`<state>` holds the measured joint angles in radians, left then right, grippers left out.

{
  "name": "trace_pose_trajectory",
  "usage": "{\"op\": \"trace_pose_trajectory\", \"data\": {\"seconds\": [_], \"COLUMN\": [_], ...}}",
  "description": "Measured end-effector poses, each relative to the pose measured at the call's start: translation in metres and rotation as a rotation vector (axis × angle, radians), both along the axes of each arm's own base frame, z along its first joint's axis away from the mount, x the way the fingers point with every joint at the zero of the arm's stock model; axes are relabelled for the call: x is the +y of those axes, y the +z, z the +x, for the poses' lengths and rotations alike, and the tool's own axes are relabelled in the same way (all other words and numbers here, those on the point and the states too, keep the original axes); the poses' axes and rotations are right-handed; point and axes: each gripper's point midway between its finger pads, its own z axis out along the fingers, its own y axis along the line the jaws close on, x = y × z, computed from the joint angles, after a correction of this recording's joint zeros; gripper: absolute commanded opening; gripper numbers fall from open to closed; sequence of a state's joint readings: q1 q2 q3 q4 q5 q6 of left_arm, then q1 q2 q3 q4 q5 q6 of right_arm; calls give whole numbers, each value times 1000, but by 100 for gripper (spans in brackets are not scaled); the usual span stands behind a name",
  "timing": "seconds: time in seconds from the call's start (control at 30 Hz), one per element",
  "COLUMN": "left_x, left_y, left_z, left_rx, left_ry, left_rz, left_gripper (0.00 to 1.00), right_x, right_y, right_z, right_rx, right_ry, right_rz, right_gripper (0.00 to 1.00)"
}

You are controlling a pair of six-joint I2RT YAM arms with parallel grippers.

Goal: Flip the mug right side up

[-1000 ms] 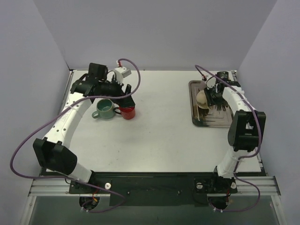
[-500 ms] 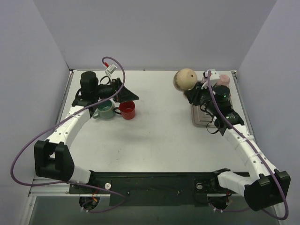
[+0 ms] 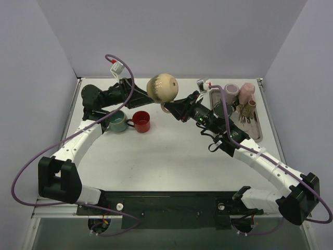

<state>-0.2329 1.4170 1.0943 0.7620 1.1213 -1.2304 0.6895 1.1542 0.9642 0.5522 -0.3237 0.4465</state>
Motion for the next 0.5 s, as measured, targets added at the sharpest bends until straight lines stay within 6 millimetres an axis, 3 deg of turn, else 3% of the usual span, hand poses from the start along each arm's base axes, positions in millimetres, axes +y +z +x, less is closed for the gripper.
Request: {"op": "trace_pose_trajectory", "data": {"seconds": [0.1,0.17,0.23,0.27,0.4,0.47,0.5], "left_x": [2,3,5,5,2,3,3], "left_y": [16,26,30,32,38,32,27], "left_z": [-10,-17,-20,-19,-26,-24,-20], "left_rx": [-26,-49,-58,-56,-75,-75,-64], "left_ry": [-15,-20,-16,-9,-27,-18,-4], "left_rz": [-34,-51,-61,-68,-76,-47,-24], "left_gripper": [85,74,30,1,0,0,0], "right_x": [10,15,22,26,39,40,39], "right_y": [-7,-16,-22,-23,-27,-32,-36], "right_z": [6,9,10,9,5,5,6], "right_rx": [32,63,90,100,132,142,146], "right_ry": [12,20,42,56,105,112,103], "right_rz": [12,8,18,24,21,-13,-38], "right_gripper": [0,0,0,0,4,16,35]}}
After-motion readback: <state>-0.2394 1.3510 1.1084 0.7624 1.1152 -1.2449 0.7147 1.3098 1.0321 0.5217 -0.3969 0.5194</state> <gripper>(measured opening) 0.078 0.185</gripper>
